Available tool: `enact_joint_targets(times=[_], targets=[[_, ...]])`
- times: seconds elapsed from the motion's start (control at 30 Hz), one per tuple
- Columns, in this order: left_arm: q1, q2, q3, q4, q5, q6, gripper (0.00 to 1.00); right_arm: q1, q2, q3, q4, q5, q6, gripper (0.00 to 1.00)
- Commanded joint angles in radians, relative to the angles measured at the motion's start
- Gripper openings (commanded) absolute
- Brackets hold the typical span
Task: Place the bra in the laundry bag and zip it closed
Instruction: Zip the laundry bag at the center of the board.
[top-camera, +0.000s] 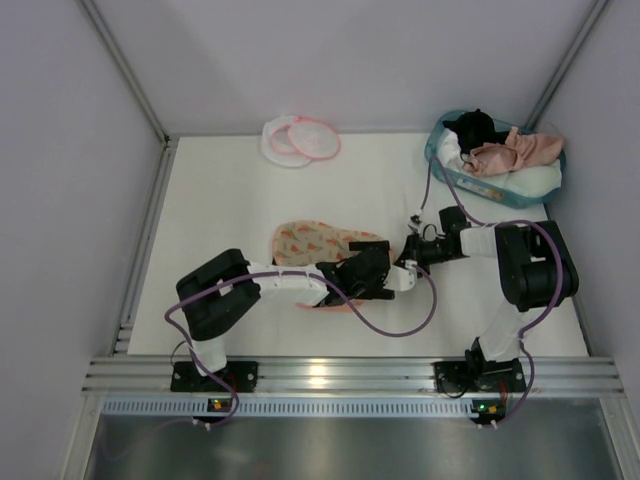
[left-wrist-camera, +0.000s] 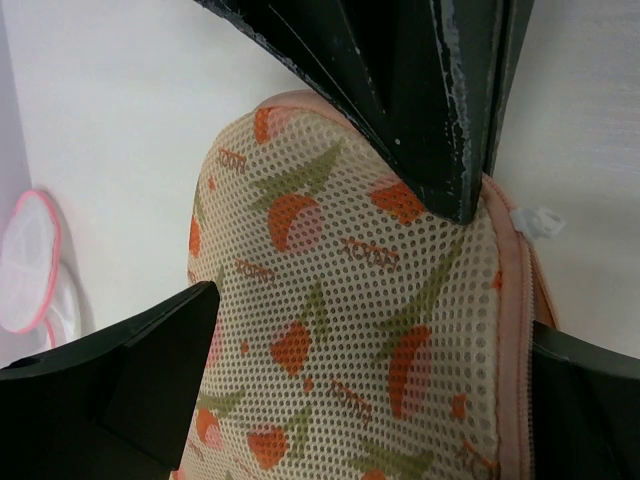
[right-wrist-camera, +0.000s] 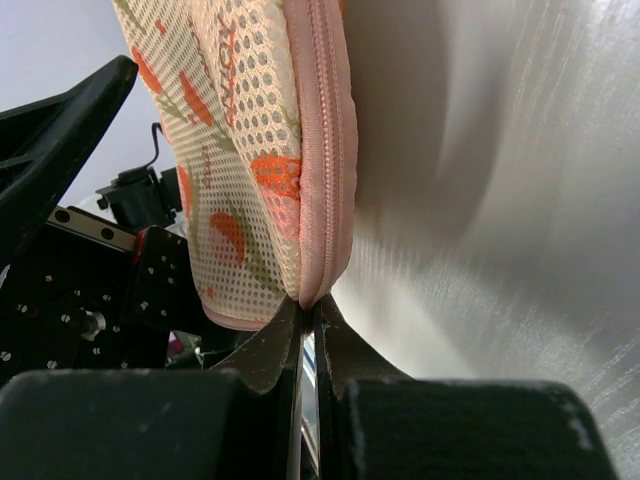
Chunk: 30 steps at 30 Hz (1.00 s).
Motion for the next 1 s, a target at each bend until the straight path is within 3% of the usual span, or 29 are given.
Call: enact_joint_targets(times=[0.0,0.23,0.33,0.37,0.43,0.57,0.7,0.83,0.97], targets=[[0.005,0.031,-0.013,0.156,-0.035,0.026,0.98,0.015,0.005,0.031,-0.009,-0.067,-0.017,0.00],[0.005,-0.005,-0.085,0.211,0.001,-0.040,0.98,0.018,0.033,0.036,-0.008,-0.064,-0.016,0.01],[0.005,-0.015,-0.096,0.213,0.014,-0.083,0.98,0.022,0.048,0.035,0.009,-0.063,-0.001,0.30],[0.007,-0.015,-0.099,0.213,0.018,-0.088,0.98,0.022,0.051,0.031,0.017,-0.059,0.015,0.46],[0.007,-0.022,-0.110,0.213,0.034,-0.100,0.98,0.021,0.064,0.030,0.038,-0.055,0.027,0.62],[0.010,-0.030,-0.121,0.213,0.054,-0.120,0.98,0.024,0.099,0.027,0.085,-0.055,0.067,0.69],[0.015,-0.027,-0.118,0.212,0.064,-0.127,0.98,0.039,0.131,0.024,0.139,-0.066,0.104,0.64],[0.024,-0.019,-0.109,0.207,0.069,-0.146,0.98,0.081,0.154,0.025,0.181,-0.084,0.127,0.51],[0.032,-0.018,-0.098,0.190,0.074,-0.151,0.98,0.102,0.171,0.034,0.172,-0.093,0.130,0.29]])
